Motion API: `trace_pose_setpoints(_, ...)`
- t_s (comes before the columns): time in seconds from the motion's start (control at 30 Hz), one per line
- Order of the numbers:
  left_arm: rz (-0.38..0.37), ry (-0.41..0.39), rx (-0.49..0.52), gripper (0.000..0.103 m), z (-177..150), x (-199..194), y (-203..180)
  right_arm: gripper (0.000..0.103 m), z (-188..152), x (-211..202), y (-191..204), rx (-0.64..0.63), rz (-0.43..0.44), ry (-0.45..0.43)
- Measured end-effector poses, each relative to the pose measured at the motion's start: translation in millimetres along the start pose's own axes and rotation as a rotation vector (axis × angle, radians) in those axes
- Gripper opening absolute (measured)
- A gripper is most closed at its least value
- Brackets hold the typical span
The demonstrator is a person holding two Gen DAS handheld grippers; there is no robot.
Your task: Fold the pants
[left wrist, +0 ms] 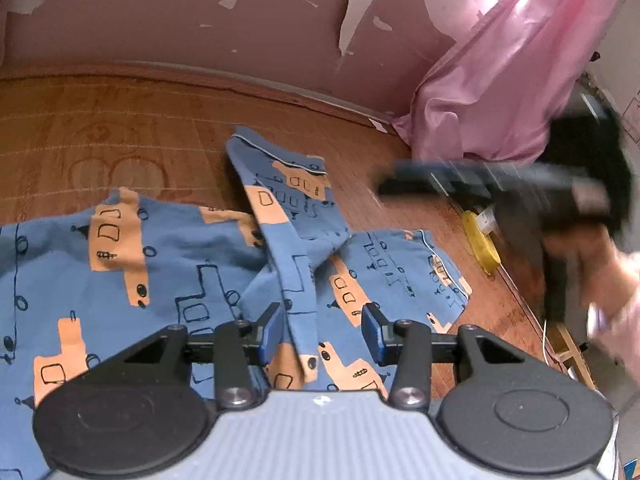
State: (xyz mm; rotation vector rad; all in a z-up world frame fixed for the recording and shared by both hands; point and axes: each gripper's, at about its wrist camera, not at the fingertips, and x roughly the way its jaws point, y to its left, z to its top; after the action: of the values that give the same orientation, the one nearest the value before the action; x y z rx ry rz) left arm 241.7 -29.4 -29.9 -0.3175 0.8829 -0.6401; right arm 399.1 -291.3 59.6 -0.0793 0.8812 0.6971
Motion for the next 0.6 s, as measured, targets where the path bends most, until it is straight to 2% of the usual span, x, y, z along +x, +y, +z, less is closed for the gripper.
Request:
trace_pose_setpoints(0.03,-0.009,0.008,-0.014,0.047,0,2,3,0.092,17,16,-2,0.015,0.001,0.049)
trace_pose_setpoints(0.07,-0.021,0.019,-0.028,0.046,0,4,6,0.085,31,29,-3,0.032,-0.004,0.086)
trace_pose_setpoints(0.13,-0.039,0.032,-0.048,0.031,1,6,11,0.079,59,61,-5,0.078,-0.019,0.172)
trace_pose_setpoints(0.17,-0.051,0.039,-0.064,0.024,2,9,13,0.077,68,74,-6,0.097,-0.025,0.209)
trace_pose_setpoints(0.3,-0.093,0.045,-0.136,0.016,4,13,22,0.074,101,124,-2,0.164,-0.061,0.365)
trace_pose_setpoints(0.4,-0.11,0.048,-0.181,0.015,5,15,28,0.072,112,150,4,0.161,-0.107,0.454)
trace_pose_setpoints(0.47,-0.109,0.044,-0.179,0.015,6,15,29,0.072,114,162,10,0.103,-0.155,0.498)
trace_pose_setpoints(0.6,-0.098,0.057,-0.198,0.015,6,16,34,0.071,109,179,15,0.028,-0.226,0.545)
